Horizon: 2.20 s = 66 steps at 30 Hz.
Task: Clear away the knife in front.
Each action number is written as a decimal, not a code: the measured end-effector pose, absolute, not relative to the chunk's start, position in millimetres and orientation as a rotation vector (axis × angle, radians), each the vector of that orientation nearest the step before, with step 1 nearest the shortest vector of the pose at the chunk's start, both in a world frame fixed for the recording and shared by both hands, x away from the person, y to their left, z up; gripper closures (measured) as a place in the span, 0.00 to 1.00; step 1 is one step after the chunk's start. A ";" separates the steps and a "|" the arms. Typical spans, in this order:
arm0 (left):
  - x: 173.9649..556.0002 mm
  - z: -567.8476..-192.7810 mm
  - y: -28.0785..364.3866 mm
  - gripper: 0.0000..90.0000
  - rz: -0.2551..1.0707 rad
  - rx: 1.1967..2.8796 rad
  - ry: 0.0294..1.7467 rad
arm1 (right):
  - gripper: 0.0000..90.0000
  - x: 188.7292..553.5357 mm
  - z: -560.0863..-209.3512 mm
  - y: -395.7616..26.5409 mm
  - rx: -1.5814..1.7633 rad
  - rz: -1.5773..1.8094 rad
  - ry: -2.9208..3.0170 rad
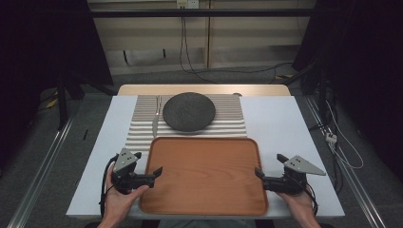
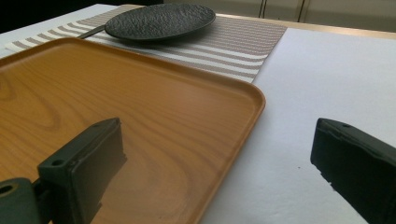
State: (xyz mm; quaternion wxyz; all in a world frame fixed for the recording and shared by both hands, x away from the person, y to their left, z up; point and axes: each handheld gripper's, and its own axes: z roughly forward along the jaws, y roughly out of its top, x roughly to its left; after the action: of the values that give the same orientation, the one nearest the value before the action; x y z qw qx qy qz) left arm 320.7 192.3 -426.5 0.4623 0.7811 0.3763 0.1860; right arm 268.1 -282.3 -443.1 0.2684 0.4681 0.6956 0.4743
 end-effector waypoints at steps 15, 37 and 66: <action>326.6 -422.2 190.6 0.06 0.444 1.924 0.940 | 0.03 270.6 -444.4 -285.1 1.283 1.276 1.870; 364.1 -408.6 184.1 0.07 0.428 1.937 0.959 | 0.03 271.8 -443.3 -287.6 1.288 1.257 1.859; 450.6 -403.1 186.1 0.09 0.505 1.973 1.122 | 0.03 276.8 -444.6 -284.0 1.282 1.264 1.893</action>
State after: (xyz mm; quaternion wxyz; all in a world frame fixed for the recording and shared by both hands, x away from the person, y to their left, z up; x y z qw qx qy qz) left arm 450.6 186.1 -403.1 0.3968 0.7790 0.4428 0.1993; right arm 276.8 -284.0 -444.6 0.2615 0.4737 0.6993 0.4671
